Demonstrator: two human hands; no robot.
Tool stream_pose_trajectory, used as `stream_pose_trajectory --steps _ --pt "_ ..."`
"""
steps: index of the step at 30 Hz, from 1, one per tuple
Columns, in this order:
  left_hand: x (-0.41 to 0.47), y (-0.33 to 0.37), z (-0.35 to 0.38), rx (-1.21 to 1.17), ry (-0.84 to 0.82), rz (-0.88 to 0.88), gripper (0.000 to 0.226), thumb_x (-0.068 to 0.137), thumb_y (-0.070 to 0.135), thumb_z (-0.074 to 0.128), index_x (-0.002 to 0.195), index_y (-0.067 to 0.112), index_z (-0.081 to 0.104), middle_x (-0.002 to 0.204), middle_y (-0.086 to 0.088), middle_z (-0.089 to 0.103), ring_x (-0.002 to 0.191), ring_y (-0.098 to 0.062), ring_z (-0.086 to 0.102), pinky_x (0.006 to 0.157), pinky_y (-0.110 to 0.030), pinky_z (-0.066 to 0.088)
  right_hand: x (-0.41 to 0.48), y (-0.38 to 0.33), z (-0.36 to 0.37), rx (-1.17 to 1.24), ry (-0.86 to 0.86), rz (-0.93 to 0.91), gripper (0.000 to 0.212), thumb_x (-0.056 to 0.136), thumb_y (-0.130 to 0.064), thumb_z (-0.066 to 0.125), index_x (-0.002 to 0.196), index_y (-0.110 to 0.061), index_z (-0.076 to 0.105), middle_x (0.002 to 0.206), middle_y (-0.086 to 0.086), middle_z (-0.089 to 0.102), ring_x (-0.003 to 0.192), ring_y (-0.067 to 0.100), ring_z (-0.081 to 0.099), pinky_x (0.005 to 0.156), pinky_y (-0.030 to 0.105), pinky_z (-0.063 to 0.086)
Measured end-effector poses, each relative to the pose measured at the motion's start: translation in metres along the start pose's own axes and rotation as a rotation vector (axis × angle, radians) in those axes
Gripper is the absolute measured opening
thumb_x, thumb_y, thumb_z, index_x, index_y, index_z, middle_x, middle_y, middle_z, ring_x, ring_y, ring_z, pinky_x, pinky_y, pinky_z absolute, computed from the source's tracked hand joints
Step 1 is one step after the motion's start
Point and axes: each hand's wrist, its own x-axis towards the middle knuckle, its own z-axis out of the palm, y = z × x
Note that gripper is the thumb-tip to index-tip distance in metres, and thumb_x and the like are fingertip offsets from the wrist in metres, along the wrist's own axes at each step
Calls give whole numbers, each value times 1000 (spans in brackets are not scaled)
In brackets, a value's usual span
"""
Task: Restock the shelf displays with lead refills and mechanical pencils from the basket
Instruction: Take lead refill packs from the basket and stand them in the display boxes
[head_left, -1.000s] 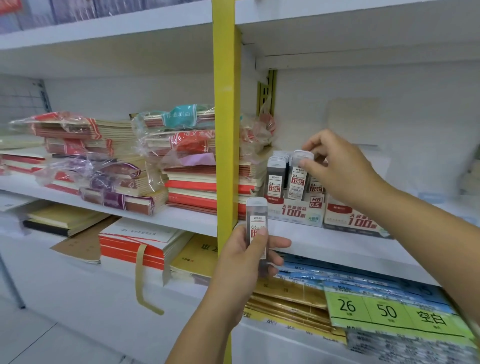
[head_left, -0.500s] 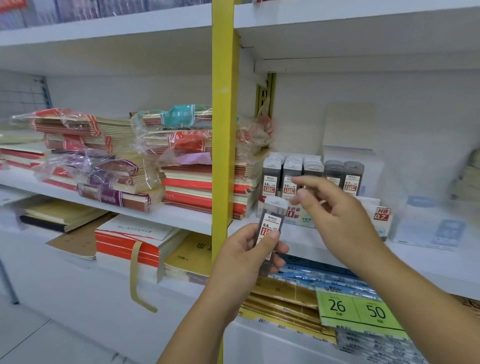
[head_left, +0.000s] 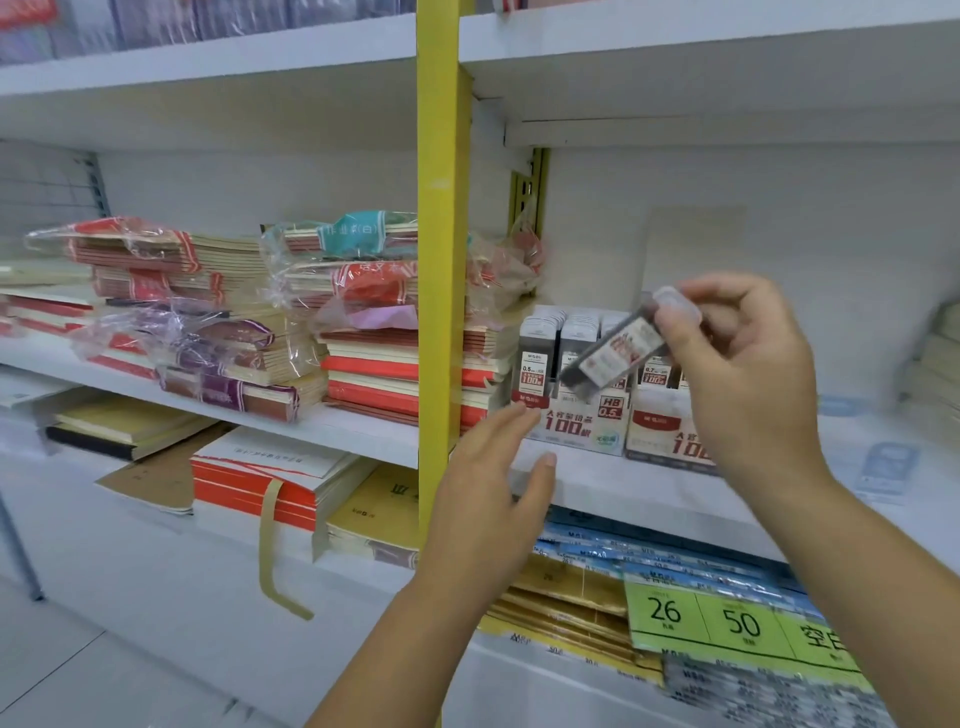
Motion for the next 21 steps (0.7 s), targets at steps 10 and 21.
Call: stream_pose_trajectory --steps 10,21 --pt "9 -22 25 241 -117 81 68 100 55 43 159 35 16 168 15 -1 154 -7 -1 120 -27 1 51 21 29 -463 -339 -70 7 92 -31 63 97 -34 59 89 -18 64 85 -2 60 78 33 55" --pt "1 -20 22 167 -98 98 58 100 46 49 154 33 33 165 14 21 152 -5 12 122 -27 11 36 40 26 -952 -291 -263 33 94 -28 60 126 -24 64 116 -1 55 113 21 36 86 31 29"
